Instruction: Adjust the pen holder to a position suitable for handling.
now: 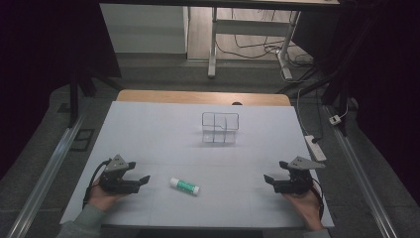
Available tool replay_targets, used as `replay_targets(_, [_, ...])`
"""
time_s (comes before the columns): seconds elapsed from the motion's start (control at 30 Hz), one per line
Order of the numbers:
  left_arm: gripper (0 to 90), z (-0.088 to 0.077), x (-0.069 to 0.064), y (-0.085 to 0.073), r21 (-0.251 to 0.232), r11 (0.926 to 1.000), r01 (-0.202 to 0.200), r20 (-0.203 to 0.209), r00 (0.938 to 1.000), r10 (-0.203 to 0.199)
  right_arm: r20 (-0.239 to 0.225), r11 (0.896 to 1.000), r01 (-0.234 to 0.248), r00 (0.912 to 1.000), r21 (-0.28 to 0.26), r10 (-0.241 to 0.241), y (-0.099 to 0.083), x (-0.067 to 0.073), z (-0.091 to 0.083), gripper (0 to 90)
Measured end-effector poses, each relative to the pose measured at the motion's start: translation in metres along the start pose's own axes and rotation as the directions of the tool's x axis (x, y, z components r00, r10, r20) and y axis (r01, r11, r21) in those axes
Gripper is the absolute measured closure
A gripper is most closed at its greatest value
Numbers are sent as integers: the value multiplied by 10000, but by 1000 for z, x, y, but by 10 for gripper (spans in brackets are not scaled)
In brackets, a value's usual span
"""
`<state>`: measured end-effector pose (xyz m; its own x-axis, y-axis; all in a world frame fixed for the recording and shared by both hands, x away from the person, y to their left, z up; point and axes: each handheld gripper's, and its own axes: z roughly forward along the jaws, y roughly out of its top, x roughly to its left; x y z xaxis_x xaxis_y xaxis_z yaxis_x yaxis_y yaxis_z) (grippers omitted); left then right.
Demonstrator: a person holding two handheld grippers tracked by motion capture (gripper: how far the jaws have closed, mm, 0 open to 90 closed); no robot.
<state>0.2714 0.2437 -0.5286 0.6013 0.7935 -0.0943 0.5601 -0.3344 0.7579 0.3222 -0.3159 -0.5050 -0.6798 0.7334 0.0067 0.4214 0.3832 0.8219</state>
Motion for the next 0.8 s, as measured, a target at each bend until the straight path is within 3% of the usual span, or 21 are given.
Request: replay_targets(0.8, [207,0,-1,1,-110,9999,-47,202,9998,49,65,10000,72,10000,-15,-72,2,3,2,158])
